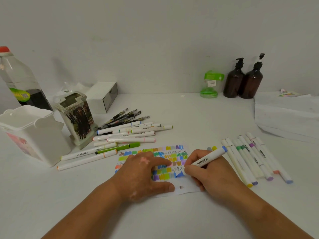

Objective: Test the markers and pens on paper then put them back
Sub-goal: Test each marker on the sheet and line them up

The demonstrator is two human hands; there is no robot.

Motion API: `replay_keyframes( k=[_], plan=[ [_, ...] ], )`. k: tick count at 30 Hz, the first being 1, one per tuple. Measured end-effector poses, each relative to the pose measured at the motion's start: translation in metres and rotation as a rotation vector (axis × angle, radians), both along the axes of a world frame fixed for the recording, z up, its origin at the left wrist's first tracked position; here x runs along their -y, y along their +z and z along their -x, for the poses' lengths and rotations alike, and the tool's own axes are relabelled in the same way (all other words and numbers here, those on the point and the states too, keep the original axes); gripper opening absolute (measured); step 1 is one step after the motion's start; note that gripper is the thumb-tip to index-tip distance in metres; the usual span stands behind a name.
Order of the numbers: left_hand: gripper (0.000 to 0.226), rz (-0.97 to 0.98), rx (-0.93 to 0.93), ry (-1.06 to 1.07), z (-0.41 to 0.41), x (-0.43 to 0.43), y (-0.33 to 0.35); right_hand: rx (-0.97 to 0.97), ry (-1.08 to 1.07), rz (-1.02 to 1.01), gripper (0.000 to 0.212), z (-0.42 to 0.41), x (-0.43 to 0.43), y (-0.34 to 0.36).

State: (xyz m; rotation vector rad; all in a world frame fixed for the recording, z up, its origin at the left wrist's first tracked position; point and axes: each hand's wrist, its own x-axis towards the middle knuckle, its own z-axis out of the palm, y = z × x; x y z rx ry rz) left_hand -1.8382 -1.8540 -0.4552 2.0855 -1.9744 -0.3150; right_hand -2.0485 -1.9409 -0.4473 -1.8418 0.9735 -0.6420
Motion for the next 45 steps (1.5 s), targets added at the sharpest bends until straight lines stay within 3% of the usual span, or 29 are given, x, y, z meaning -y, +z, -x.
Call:
replay_keyframes(
  k=[19,23,25,28,33,38,40,45],
  plan=[
    [0.077,-0.034,-0.001,0.004,0.003,-0.002,0.005,-0.025,-0.021,0.073,0.010,0.002,0.006,-0.005],
    [0.074,-0.007,-0.033,0.025,0.006,-0.004,0.008,0.161,-0.123,0.006,0.017,0.003,0.010,-0.005],
    [0.060,0.056,-0.120,0.068,0.008,-0.005,0.010,0.321,-0.141,-0.106,0.013,0.003,0.011,-0.002],
    [0.022,0.167,-0.442,0.114,0.010,-0.003,0.016,0.435,-0.126,-0.156,0.008,0.003,0.012,0.000],
    [0.029,0.234,-0.637,0.095,0.012,-0.007,0.019,0.507,-0.068,-0.164,0.023,0.005,0.014,0.003],
    [0.013,0.243,-0.773,0.052,0.014,-0.008,0.022,0.603,-0.008,-0.240,0.004,0.007,0.014,0.004],
    [0.009,0.228,-0.825,0.048,0.014,-0.008,0.022,0.657,0.024,-0.294,0.006,0.008,0.013,0.006],
    [0.019,0.225,-0.852,0.029,0.014,-0.008,0.019,0.644,0.056,-0.287,0.007,0.007,0.012,0.008]
  ],
)
